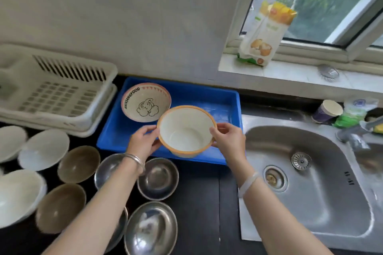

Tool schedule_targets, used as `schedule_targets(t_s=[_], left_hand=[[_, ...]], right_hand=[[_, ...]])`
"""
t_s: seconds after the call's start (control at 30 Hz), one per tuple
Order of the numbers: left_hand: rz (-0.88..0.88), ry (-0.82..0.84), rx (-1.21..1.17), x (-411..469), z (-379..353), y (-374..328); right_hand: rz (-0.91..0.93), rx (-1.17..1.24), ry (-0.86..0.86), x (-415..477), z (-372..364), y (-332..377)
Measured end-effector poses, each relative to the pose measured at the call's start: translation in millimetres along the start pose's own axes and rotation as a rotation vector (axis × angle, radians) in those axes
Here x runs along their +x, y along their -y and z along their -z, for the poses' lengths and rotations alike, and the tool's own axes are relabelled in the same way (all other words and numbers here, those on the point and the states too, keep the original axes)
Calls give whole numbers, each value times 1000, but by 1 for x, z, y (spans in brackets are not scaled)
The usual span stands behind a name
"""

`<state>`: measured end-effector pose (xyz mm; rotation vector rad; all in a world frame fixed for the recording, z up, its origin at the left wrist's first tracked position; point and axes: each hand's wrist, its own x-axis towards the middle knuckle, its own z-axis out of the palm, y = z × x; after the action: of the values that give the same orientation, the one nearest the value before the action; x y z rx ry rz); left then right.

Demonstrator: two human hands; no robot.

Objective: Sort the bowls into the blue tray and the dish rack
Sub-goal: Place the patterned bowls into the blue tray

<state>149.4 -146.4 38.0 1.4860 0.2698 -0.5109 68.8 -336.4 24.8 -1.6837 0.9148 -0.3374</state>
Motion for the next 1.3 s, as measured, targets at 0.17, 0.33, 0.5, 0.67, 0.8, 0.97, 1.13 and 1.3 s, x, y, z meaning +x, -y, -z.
schedule_targets(t_s=[0.17, 0.33, 0.5, 0.67, 0.8, 0.97, 1.13, 1.3], left_hand=[[-74, -98, -75, 56, 32, -22], [-108, -162, -6, 113, 46, -30], [-100, -220, 115, 152, 54, -30], [-71, -248, 153, 172, 60, -23], [-54, -280, 160, 179, 61, -18], [-33, -228, 185, 184, 62, -14], [-46, -229, 210, 187, 63, -10], [-91, -239, 289, 184, 62, -7]], right_hand=[[61, 19, 102, 40, -75, 34], [78, -36, 128, 80, -134, 50], [37, -85, 158, 104, -168, 49], [77, -201, 154, 114, -185, 45], [63, -234, 139, 117, -192, 40], [47, -227, 109, 121, -193, 34], [57, -209, 131, 121, -191, 27], [86, -213, 164, 117, -189, 25]])
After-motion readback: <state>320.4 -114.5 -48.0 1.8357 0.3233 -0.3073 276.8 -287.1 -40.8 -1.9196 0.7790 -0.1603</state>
